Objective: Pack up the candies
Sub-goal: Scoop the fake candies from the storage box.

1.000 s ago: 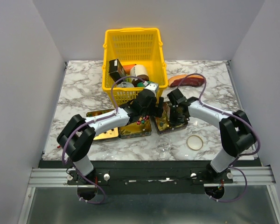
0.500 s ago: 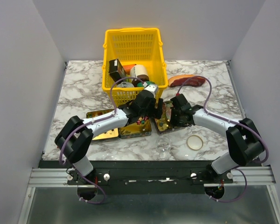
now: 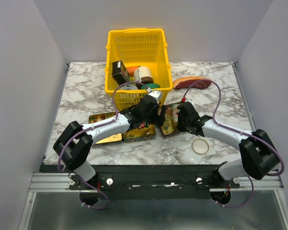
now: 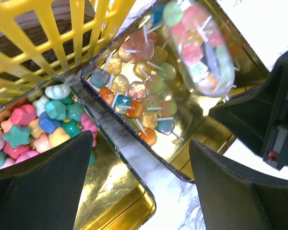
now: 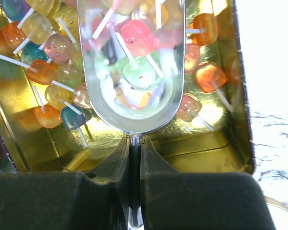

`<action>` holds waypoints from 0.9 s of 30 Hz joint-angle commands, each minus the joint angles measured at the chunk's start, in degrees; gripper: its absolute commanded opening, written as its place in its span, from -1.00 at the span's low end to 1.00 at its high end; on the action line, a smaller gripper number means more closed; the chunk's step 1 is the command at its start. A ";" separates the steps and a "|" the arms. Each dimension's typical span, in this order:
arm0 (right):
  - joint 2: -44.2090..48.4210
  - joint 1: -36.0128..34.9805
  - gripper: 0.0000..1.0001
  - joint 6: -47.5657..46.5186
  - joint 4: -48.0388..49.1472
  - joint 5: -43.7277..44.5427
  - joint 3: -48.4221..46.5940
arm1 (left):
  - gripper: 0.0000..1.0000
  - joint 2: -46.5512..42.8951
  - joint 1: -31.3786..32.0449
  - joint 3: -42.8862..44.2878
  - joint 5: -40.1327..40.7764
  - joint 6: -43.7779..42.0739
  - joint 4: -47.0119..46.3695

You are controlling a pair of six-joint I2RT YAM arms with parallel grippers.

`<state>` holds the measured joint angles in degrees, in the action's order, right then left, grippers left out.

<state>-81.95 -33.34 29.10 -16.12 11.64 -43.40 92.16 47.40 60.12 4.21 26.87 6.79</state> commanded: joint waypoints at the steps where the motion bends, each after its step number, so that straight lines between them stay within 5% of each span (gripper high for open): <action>1: 2.76 -0.85 -0.99 -1.42 2.41 5.76 3.58 | 0.89 -0.05 0.42 -4.04 -0.34 1.16 10.18; 27: 22.35 -3.39 -0.99 -2.56 -10.84 3.39 2.44 | 0.97 -10.06 0.15 -7.20 0.63 -2.44 5.87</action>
<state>-63.88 -35.92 27.42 -21.50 13.91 -38.30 86.67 47.75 54.65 4.01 26.35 15.00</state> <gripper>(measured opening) 0.154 0.974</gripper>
